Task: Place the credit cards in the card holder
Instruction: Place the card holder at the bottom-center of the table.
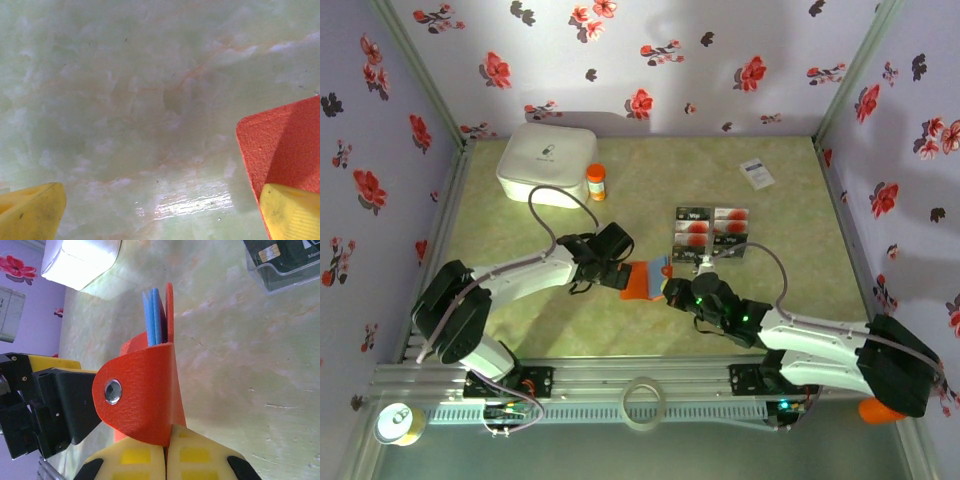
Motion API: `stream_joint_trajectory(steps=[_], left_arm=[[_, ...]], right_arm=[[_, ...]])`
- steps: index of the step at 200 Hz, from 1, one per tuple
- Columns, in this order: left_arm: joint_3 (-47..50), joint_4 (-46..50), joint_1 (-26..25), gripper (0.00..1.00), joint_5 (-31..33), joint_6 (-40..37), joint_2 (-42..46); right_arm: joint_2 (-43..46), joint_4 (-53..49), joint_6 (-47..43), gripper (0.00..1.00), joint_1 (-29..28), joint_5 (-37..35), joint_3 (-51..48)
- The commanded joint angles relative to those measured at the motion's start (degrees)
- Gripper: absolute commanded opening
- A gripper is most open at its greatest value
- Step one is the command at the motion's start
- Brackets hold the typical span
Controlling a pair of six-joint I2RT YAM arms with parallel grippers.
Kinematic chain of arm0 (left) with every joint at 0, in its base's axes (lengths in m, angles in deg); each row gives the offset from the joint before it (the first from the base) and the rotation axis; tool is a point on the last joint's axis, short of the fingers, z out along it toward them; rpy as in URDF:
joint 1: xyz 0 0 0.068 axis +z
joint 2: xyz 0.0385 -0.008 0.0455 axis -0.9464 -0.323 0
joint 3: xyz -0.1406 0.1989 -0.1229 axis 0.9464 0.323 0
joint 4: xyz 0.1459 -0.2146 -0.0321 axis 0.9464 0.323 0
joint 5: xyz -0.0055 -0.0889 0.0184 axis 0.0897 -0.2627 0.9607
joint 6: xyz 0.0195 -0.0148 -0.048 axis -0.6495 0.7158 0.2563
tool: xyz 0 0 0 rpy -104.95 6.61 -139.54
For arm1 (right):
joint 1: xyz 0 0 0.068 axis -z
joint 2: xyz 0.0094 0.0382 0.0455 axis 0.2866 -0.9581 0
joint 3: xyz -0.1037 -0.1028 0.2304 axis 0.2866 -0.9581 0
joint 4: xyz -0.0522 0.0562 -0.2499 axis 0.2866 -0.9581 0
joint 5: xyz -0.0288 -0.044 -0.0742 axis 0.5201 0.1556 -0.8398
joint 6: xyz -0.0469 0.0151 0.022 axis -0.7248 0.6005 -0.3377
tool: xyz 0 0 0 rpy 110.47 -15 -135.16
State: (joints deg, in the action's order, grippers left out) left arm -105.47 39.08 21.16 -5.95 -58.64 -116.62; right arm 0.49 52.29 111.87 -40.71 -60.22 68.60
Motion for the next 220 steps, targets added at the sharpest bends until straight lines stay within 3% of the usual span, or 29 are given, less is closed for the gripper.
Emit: stream_joint_trajectory(steps=[1, 115, 210, 220], left_arm=[[0.8, -0.4, -0.5, 1.0, 2.0, -0.9, 0.0], [-2.0, 2.9, -5.4, 1.0, 6.7, -1.1, -4.2], [-0.7, 3.5, -6.4, 1.0, 10.8, -0.7, -6.3], [-0.4, 3.4, -6.6, 1.0, 10.8, -0.6, -6.8]], right_arm=[[-2.1, 4.6, 2.0, 0.0, -2.5, -7.4, 0.1], [-14.7, 11.7, 6.4, 0.0, -10.1, -14.8, 2.5], [-17.4, 14.2, 10.7, 0.0, -11.8, -16.3, -0.2], [-17.4, 14.2, 11.1, 0.04, -11.7, -16.6, -0.7]])
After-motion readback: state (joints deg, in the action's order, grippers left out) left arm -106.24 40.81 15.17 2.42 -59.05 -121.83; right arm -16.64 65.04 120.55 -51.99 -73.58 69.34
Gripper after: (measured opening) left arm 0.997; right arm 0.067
